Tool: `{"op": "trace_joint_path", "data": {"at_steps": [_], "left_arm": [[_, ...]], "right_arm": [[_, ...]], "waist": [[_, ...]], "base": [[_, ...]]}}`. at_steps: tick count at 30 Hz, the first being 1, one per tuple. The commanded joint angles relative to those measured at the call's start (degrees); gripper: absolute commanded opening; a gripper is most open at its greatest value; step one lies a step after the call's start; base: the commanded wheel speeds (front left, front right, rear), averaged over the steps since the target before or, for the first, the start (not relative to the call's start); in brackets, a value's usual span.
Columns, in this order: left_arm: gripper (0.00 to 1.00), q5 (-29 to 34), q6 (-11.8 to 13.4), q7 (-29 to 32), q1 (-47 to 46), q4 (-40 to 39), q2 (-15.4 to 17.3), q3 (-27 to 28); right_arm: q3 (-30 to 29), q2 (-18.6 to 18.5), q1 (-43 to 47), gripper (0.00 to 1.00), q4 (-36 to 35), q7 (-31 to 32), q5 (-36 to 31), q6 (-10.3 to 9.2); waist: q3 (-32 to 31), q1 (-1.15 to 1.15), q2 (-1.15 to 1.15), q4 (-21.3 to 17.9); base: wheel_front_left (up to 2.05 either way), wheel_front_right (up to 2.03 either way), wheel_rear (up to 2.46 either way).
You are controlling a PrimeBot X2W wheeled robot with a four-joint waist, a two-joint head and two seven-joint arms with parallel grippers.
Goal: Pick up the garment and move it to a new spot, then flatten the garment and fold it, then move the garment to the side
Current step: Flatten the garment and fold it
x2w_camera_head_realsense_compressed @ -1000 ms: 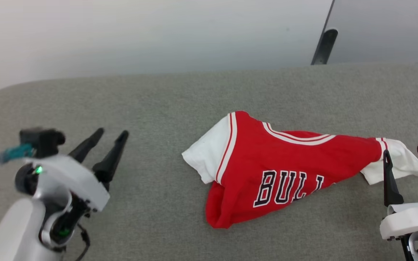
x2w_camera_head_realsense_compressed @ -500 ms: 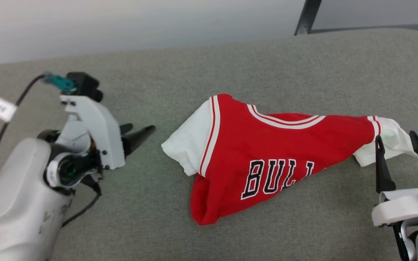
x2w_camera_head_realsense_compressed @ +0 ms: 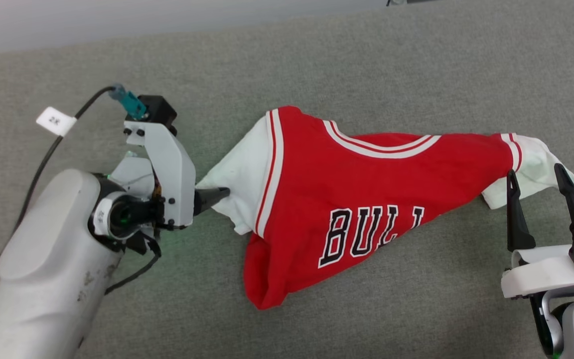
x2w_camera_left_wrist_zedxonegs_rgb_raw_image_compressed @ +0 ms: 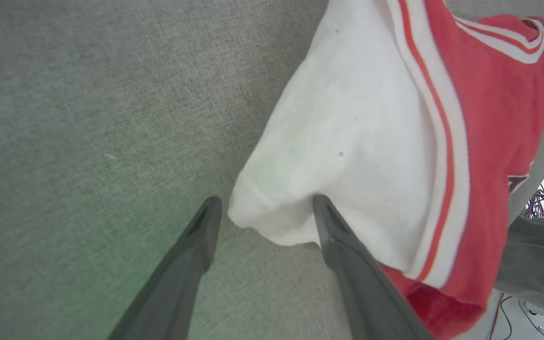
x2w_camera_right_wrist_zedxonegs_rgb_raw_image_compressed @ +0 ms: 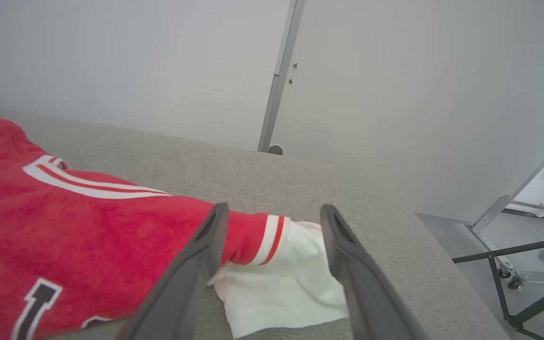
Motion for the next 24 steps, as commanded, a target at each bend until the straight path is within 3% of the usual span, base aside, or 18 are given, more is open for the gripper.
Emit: {"op": "trace_joint_path", "data": {"at_steps": [1, 5, 10, 11, 14, 18, 24], "left_arm": [[1.0, 0.6, -0.46, -0.25, -0.56, 0.98, 0.17, -0.38], [1.0, 2.67, -1.12, -1.03, -0.87, 4.22, 0.8, -1.86], [0.98, 1.33, -1.9, -1.83, -0.45, 8.69, -0.87, -1.73], [0.67, 0.77, -2.11, -1.91, -0.51, 9.4, -1.33, -1.47], [0.0, -0.84, -2.48, -2.12, -0.95, 11.01, -2.54, -0.66], [0.0, 0.13, -3.34, -1.63, -1.64, 11.74, -1.32, -1.49], [0.0, 1.2, -1.93, -2.08, -1.72, 10.23, 1.19, -0.84]], "right_arm": [[0.02, 0.37, -1.1, 1.0, -0.33, -0.32, 0.23, -0.06], [0.21, 0.64, -1.4, 1.0, -0.37, -0.31, 0.47, -0.06], [0.0, 0.84, -2.0, 1.0, -0.44, -0.31, 0.52, -0.06], [-0.1, 0.86, -2.11, 1.0, -0.42, -0.32, 0.52, -0.06], [-0.36, 0.87, -2.0, 1.0, -0.35, -0.31, 0.43, -0.06], [-0.89, 0.69, -1.5, 1.0, -0.21, -0.31, 0.14, -0.06], [-1.45, 0.23, -0.64, 1.0, 0.11, -0.31, -0.24, -0.06]], "waist": [[1.32, 0.0, 0.0, -0.79], [2.24, 0.0, 0.0, -1.19], [2.67, 0.0, 0.0, -1.26], [2.68, 0.0, 0.0, -1.21], [2.53, 0.0, 0.0, -0.94], [1.91, 0.0, 0.0, -0.09], [0.34, 0.0, 0.0, 1.92]], "base": [[0.0, 0.0, 0.0], [0.0, 0.0, 0.0], [0.0, 0.0, 0.0], [0.0, 0.0, 0.0], [0.0, 0.0, 0.0], [0.0, 0.0, 0.0], [0.0, 0.0, 0.0]]}}
